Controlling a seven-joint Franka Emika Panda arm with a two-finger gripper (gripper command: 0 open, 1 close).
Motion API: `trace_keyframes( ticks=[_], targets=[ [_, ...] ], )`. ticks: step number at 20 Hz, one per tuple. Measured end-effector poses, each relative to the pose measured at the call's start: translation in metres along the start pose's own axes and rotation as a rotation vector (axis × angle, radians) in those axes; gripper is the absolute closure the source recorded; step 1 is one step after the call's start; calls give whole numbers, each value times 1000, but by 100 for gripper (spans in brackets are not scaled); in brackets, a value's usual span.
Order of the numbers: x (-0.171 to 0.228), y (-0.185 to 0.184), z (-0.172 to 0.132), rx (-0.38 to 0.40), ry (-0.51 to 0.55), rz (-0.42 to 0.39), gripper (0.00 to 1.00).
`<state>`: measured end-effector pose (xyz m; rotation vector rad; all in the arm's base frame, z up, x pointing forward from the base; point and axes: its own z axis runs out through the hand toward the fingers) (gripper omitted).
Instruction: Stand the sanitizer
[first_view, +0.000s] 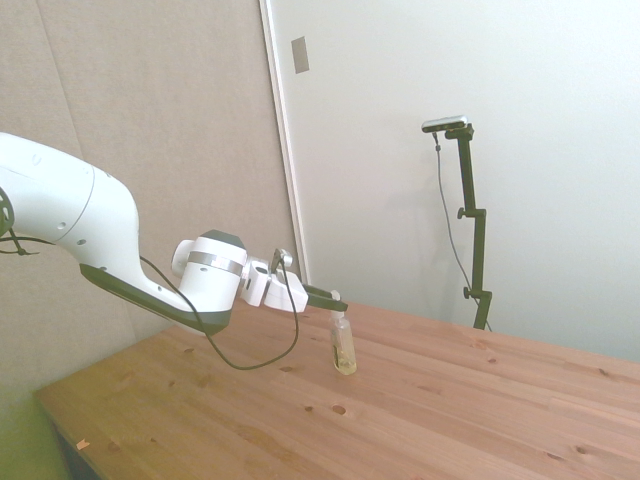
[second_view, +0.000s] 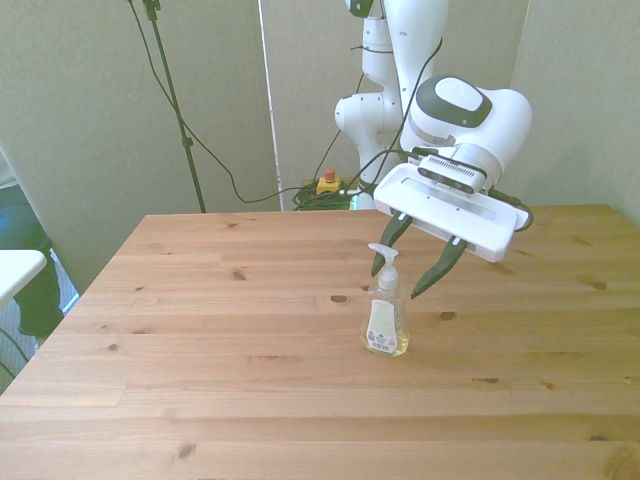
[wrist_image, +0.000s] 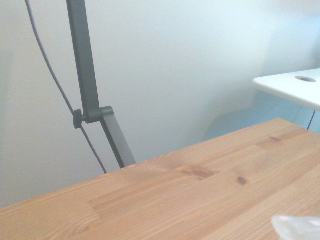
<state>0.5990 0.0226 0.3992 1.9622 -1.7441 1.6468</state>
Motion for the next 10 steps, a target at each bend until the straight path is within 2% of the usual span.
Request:
trace_keyframes(
  ticks=[6,10],
  targets=[
    [-3,4,-7,-8,-43,13,0],
    [6,7,-21,-46,-165,12,0]
  ],
)
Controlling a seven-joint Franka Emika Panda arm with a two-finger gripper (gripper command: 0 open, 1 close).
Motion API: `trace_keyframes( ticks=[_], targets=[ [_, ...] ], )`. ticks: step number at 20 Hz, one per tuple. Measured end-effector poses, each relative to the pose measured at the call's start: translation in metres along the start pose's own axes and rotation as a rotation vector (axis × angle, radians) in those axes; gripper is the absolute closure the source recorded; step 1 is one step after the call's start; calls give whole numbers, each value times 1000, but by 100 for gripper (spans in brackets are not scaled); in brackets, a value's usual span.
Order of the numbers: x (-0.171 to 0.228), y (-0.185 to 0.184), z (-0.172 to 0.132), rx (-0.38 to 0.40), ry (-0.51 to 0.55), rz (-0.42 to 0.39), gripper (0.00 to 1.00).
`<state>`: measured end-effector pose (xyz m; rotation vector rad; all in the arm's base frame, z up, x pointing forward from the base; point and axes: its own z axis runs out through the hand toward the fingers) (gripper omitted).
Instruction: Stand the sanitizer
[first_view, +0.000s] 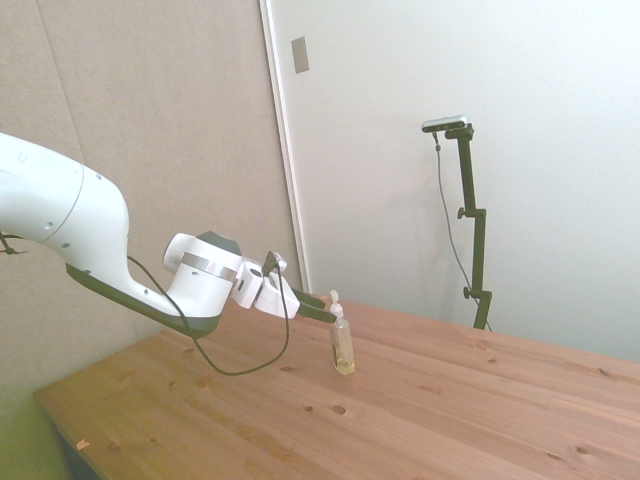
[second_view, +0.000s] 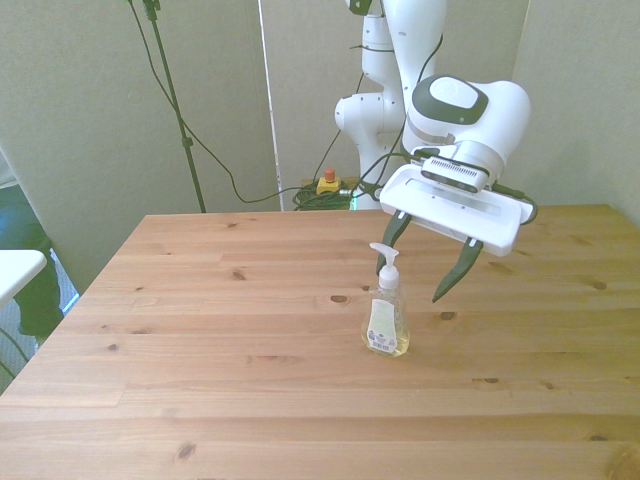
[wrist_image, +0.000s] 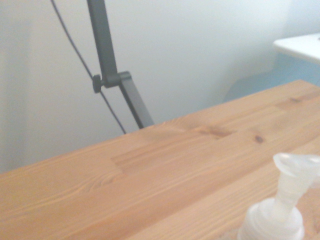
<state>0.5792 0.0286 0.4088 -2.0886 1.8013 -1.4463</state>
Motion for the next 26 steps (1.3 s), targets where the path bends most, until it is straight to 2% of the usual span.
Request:
trace_keyframes(
  ticks=[5,10,14,17,21,26],
  targets=[
    [16,6,-27,-70,-156,-58,0],
    [11,25,-46,-153,-305,-180,0],
    [8,34,-68,-223,-423,-310,0],
    [30,40,-85,-264,-497,-400,0],
    [76,53,-102,-293,-568,-477,0],
    [74,73,-120,-323,-649,-552,0]
  ],
)
